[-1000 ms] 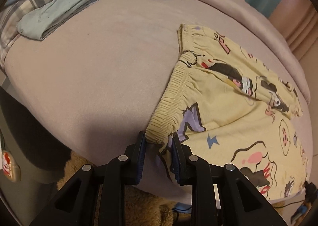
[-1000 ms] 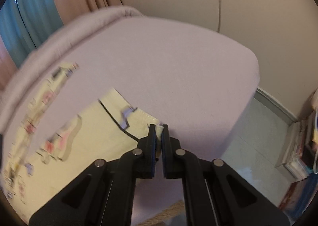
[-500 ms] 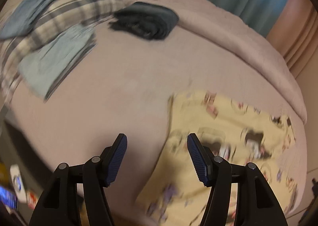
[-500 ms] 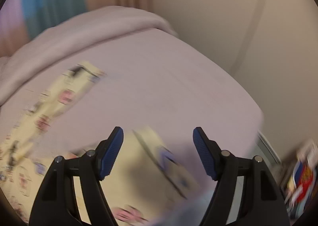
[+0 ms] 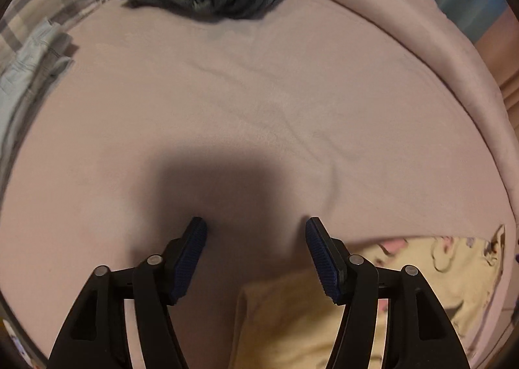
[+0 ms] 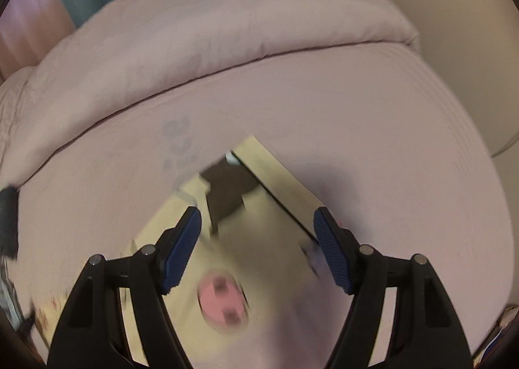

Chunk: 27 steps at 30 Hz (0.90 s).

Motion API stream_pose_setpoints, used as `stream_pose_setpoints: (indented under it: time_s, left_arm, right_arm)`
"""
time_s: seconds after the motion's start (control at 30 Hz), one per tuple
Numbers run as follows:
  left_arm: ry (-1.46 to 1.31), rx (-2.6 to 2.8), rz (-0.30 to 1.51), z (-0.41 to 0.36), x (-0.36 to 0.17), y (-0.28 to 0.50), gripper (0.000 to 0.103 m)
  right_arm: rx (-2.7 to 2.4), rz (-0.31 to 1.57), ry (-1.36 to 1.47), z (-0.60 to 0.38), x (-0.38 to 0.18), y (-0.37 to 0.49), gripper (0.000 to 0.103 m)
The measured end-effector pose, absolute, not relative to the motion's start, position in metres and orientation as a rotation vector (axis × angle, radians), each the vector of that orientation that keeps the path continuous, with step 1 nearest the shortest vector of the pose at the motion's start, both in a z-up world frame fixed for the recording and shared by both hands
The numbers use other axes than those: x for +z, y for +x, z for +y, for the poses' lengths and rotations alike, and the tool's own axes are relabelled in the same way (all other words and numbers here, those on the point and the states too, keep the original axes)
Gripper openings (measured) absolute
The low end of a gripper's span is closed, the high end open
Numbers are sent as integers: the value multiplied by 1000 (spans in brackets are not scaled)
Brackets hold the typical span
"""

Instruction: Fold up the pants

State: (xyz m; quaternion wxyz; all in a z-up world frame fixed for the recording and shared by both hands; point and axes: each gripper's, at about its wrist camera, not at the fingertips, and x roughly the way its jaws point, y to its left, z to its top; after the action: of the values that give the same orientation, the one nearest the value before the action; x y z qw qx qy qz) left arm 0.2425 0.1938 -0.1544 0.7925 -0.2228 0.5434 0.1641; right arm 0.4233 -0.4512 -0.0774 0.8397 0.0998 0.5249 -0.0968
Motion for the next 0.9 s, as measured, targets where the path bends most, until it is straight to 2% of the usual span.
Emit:
stream_pose_setpoints:
  time_s: [0.13,0.33,0.37,0.4,0.43,0.47,0.5,0.63,0.77,0.9]
  left_arm:
    - [-429,344,1141,185,-153,244,63]
    - [-460,261,1126,176,-152,238,60]
    - [-465,242,1119,174,-152,237,56]
    - [-462,225,1109,174,-154,237,41]
    - [-465,245,1102,176,-156,235,32]
    - [-467,268,1101,181,-157,236,12]
    - [-489,286,1096,185,-157,234,0]
    - [-650,239,1060,197,-149,231,0]
    - [-608,225,1027,188,-129,223,0]
    - [-568,248,1075,190,-123,218,0]
  right_arm:
    - [-214,1126,229,-454,-113,469,71]
    - [-233,1140,182,-446,-146,487,71]
    - [-242,1116,152,-442,-147,485,62]
    - [-248,1095,106,-438,-148,484,40]
    - [-240,1083,67,-434,-148,482,29]
    - [-223,1073,56,-431,-147,478,7]
    - [-226,1065,75,-431,-143,475,7]
    - [-207,984,265,-445,-116,458,7]
    - [-147,840,294,-447,-66,433,7]
    - [-130,806,290,-445,-30,413,7]
